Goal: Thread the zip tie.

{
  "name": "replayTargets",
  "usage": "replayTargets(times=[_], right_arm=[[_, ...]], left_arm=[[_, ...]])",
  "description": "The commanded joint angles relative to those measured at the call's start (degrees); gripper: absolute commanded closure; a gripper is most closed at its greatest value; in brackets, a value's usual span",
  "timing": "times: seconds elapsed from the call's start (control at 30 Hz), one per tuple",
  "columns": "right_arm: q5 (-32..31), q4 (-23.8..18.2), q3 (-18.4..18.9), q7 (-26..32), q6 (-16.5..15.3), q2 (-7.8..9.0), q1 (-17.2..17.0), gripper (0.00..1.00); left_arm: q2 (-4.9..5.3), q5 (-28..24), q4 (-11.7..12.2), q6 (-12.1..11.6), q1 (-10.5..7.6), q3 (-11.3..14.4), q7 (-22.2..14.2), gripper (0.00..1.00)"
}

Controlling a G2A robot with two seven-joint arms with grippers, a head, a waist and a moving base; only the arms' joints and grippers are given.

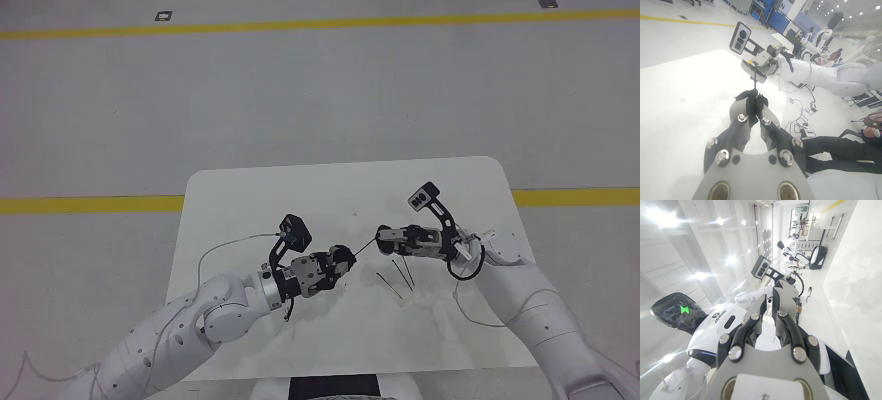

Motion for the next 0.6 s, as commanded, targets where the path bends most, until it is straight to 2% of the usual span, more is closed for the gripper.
replayTargets(times=[0.0, 0.17, 0.3, 0.57], right_arm=[[-0.06, 0.04, 0.06, 0.0, 0.0, -0.06, 0.03, 0.91], [-0.17, 0.17, 0.19, 0.0, 0.0, -0.21, 0.08, 0.93], [-0.28, 0.34, 0.24, 0.0, 0.0, -0.31, 0.1, 1.0], [-0.51, 0.71, 0.44, 0.0, 0.0, -0.47, -0.01, 1.0]], left_arm=[[0.0, 0.0, 0.0, 0.0, 0.0, 0.0, 0.0, 1.0], [0.0, 0.0, 0.0, 0.0, 0.0, 0.0, 0.0, 1.0], [0.0, 0.0, 0.0, 0.0, 0.0, 0.0, 0.0, 1.0], [0.0, 0.0, 0.0, 0.0, 0.0, 0.0, 0.0, 1.0]])
